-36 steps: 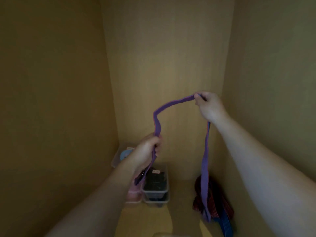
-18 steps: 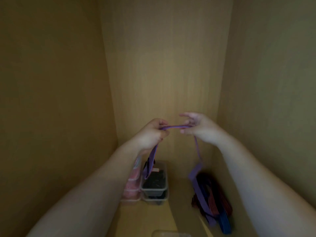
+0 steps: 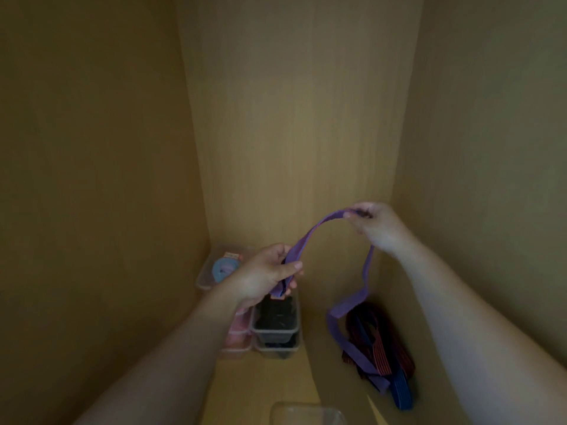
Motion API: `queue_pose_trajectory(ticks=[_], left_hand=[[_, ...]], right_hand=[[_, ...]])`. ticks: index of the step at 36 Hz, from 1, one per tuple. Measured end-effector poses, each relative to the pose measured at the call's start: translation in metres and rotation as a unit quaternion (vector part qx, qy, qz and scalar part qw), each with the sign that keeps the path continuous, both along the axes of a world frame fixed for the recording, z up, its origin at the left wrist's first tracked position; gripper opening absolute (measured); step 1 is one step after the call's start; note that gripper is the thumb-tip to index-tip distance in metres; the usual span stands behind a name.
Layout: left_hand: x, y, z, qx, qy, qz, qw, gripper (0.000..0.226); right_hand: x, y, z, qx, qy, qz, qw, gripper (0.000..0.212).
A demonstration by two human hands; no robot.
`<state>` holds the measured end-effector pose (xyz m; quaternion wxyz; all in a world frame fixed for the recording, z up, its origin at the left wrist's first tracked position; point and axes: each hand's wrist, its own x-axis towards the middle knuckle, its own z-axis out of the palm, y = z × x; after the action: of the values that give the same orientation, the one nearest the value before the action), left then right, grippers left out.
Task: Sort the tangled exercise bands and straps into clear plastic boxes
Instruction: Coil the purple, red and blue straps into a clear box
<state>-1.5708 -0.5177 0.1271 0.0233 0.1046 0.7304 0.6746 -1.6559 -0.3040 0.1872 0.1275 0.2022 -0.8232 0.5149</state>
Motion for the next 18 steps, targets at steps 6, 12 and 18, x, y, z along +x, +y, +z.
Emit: queue_pose_trajectory(ticks=[6,12,18], left_hand=[[0.001,0.009,0.001,0.047,0.009,-0.007,0.999,0.028],[0.001,0.015,0.0,0.123,0.03,-0.022,0.992,0.028],[-0.002,0.019,0.0,0.179,0.044,-0.002,0.983,0.033]], right_hand=[[0.009,-0.012,-0.023,0.051,-0.038,0.082,0.995,0.031],[0.034,-0.032,-0.039,0.021,-0.015,0.23,0.973,0.039],[0.034,-0.045,-0.059,-0.05,0.004,0.188,0.981,0.035]])
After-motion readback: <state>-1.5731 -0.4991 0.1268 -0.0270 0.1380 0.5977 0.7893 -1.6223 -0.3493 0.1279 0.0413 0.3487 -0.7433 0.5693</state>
